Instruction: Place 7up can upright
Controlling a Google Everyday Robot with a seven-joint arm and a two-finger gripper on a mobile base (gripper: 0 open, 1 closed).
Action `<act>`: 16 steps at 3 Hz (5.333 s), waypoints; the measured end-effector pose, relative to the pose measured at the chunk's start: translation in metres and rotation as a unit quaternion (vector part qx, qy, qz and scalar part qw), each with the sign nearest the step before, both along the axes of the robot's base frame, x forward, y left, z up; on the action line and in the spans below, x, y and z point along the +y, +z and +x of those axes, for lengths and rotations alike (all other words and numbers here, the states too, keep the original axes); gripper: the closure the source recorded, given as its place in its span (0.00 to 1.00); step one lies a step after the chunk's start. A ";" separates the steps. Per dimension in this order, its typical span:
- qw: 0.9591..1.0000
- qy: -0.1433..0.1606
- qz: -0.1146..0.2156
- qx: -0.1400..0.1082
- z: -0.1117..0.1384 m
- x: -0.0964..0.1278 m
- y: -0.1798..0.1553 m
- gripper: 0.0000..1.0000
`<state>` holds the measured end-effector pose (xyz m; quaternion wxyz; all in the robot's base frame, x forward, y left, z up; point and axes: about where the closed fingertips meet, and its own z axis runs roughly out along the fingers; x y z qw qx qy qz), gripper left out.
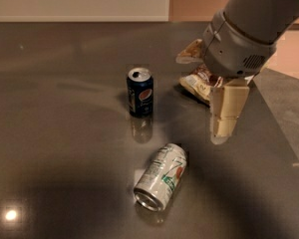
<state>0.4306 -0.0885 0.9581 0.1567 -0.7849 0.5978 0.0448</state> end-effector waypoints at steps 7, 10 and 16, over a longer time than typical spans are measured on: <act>0.899 0.396 -0.167 -0.078 -0.066 0.047 -0.112 0.00; 0.897 0.398 -0.185 -0.060 -0.056 0.048 -0.120 0.64; 0.804 0.499 -0.138 -0.293 0.006 0.079 -0.024 1.00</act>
Offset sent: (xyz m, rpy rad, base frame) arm -0.0543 0.0460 -0.0601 -0.1503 -0.0398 0.6284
